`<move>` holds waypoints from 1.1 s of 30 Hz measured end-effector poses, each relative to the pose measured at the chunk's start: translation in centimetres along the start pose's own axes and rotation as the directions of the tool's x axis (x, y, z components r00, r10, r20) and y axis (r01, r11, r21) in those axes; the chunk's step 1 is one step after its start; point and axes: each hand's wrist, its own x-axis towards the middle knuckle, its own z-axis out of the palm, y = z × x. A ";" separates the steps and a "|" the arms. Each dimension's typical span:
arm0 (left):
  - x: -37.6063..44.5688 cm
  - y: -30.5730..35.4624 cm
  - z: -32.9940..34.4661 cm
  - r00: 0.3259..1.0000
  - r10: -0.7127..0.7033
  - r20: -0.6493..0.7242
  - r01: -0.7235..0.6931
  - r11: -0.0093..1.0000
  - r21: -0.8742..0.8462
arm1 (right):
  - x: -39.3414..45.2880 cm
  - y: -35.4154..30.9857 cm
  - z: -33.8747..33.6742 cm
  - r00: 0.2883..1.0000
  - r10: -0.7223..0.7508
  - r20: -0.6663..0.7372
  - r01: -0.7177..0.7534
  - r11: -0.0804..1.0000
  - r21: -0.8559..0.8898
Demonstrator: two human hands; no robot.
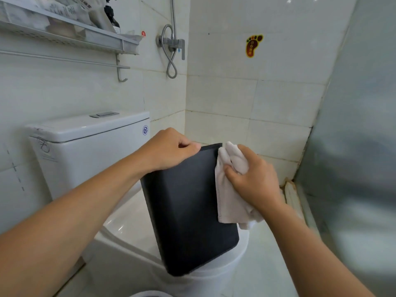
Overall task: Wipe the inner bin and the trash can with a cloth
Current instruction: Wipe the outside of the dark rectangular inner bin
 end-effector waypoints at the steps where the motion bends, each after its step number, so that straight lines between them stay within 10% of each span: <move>1: 0.1 0.1 -0.1 1.000 0.017 0.023 -0.018 0.999 0.031 | -0.8 -0.2 -0.2 1.000 -0.007 0.002 0.007 1.000 0.000; 11: -2.0 5.3 0.3 0.970 0.105 0.221 -0.157 0.959 0.234 | -8.4 -4.0 -3.7 0.994 0.081 -0.076 -0.078 0.996 0.043; 22: -6.0 11.6 2.5 0.932 0.339 0.131 -0.341 0.940 -0.001 | -14.9 -5.5 -14.5 0.972 0.193 -0.132 -0.212 0.965 -0.155; 33: -7.7 14.3 14.7 0.823 0.457 0.337 -0.483 0.876 -0.007 | -21.9 3.6 -15.7 0.921 0.377 -0.096 -0.389 0.897 -0.211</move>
